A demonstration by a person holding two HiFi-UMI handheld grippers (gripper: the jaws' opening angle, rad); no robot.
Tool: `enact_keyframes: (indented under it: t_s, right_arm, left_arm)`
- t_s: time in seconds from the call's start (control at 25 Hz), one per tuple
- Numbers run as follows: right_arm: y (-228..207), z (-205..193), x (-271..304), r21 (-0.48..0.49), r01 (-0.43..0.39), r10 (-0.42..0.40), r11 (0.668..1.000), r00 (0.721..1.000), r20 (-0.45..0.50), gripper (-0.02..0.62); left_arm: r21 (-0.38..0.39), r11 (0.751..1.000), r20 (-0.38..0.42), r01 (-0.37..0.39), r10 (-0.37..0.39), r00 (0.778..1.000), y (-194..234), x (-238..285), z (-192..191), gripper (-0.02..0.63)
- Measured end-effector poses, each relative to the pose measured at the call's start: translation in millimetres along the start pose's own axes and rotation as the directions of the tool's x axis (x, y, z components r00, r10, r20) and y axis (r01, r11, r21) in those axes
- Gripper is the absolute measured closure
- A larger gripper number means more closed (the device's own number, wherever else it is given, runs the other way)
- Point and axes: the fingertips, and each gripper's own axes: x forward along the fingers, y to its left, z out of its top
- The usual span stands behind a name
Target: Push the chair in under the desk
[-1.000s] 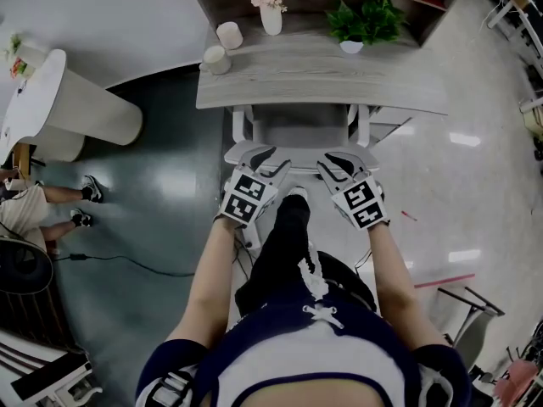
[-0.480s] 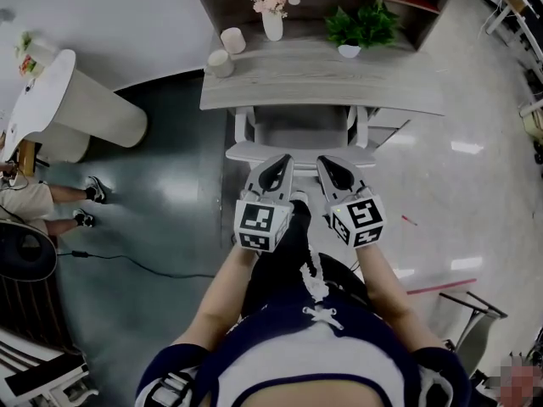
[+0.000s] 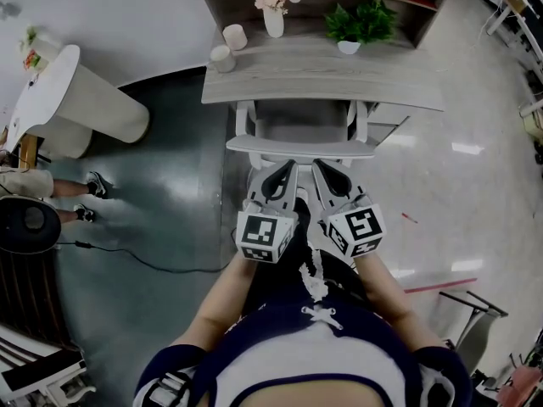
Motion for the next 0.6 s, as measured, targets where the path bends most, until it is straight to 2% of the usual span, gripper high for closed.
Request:
enact_keyframes:
  t_s: [0.6]
  right_arm:
    - [14, -8, -5, -0.027, -0.053, 0.053, 0.998, 0.998, -0.016, 0.586]
  left_arm:
    - [0.01, 1.0, 0.006, 0.004, -0.004, 1.0, -13, -9, 0, 0.597]
